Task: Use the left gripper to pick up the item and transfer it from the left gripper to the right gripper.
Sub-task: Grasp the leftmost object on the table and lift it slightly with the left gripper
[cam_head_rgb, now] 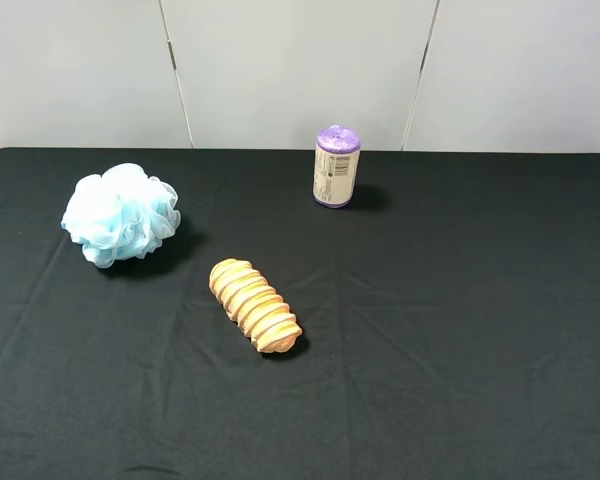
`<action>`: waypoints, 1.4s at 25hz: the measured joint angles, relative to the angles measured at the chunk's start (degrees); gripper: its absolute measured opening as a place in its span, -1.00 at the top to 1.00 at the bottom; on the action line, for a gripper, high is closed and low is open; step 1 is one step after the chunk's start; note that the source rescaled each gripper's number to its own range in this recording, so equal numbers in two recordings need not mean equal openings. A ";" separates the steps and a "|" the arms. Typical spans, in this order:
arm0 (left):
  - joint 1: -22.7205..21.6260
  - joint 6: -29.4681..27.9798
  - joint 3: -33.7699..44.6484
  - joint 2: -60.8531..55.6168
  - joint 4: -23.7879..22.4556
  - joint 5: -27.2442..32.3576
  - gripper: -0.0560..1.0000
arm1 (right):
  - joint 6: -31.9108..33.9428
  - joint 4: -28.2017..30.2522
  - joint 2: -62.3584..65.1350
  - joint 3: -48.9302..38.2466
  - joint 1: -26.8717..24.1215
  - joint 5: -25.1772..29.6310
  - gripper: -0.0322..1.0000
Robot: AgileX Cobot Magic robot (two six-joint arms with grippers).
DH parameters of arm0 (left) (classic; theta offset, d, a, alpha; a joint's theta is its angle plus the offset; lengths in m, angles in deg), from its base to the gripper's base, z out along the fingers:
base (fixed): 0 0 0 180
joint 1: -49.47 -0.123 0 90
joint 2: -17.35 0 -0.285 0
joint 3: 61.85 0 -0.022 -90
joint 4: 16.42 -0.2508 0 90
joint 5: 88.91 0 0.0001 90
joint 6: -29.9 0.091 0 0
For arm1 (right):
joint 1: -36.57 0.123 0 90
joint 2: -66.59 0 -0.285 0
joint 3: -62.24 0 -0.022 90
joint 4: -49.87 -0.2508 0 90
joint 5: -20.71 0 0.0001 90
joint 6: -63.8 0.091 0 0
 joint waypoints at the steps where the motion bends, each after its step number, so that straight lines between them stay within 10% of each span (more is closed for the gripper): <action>1: 0.00 0.24 0.00 0.00 0.00 0.00 -0.97 | 0.00 0.00 0.00 0.00 0.00 0.00 -1.00; 19: 0.00 1.83 -4.64 1.45 0.64 0.00 -1.00 | 0.00 0.00 0.00 0.00 0.00 0.00 -1.00; 35: 3.06 8.41 -22.53 40.56 1.39 -2.05 -1.00 | 0.00 0.00 0.00 0.00 0.00 0.00 -1.00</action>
